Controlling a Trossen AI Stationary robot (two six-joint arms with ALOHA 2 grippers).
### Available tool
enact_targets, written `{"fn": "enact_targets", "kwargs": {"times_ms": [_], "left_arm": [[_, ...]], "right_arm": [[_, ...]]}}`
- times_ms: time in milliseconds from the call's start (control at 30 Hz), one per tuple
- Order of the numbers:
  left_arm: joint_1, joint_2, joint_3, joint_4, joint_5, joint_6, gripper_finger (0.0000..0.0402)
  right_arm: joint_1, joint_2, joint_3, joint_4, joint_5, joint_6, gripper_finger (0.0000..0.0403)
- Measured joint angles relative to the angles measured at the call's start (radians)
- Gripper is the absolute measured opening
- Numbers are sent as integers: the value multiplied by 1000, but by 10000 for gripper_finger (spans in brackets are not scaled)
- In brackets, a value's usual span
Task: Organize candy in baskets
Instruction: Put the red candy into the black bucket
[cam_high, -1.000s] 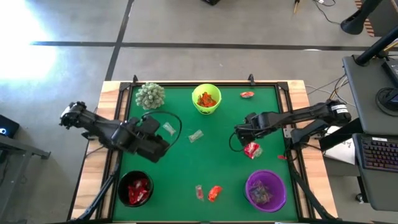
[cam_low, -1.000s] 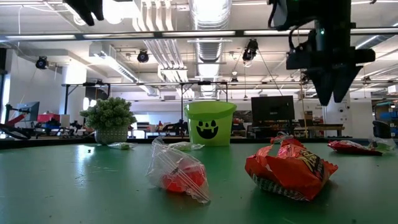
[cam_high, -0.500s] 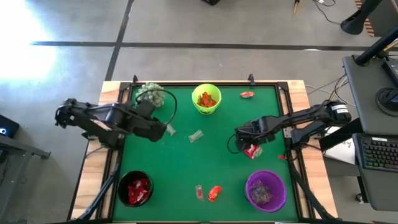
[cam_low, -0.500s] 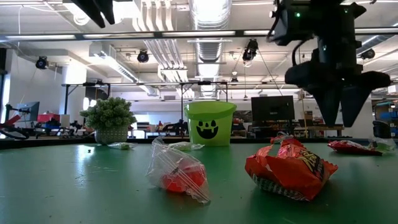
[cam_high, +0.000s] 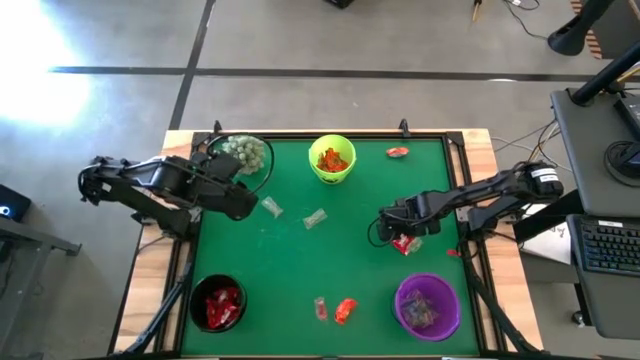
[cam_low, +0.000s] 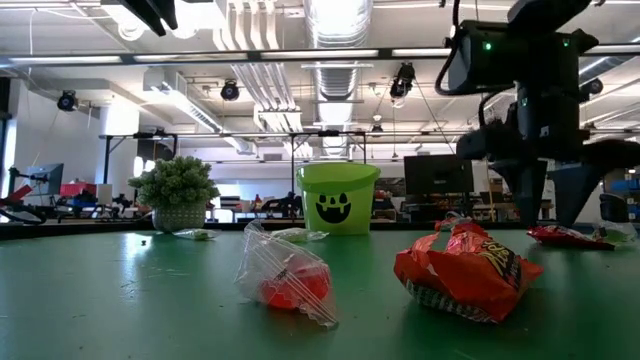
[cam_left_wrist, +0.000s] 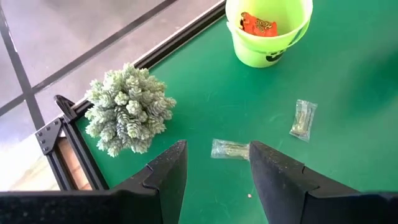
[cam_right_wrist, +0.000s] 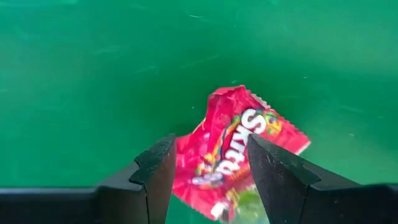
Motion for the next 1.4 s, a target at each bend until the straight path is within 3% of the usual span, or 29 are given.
{"fn": "enact_targets", "kwargs": {"times_ms": [333, 433, 633, 700, 1000, 1400], "left_arm": [[-1, 0, 0, 0, 1, 7, 157], [-1, 0, 0, 0, 1, 7, 157], [-1, 2, 0, 0, 6, 7, 157], [-1, 2, 0, 0, 6, 7, 157], [-1, 2, 0, 0, 7, 7, 157], [-1, 2, 0, 9, 70, -12, 157]], "right_arm": [[0, 127, -18, -9, -2, -90, 181], [0, 173, -16, -2, -3, -97, 146], [0, 197, -14, 6, -3, -112, 38], [0, 181, -16, 5, -2, -117, 21], [-1, -4, -26, -21, 38, -109, 18], [0, -265, -23, 89, 212, -161, 16]]}}
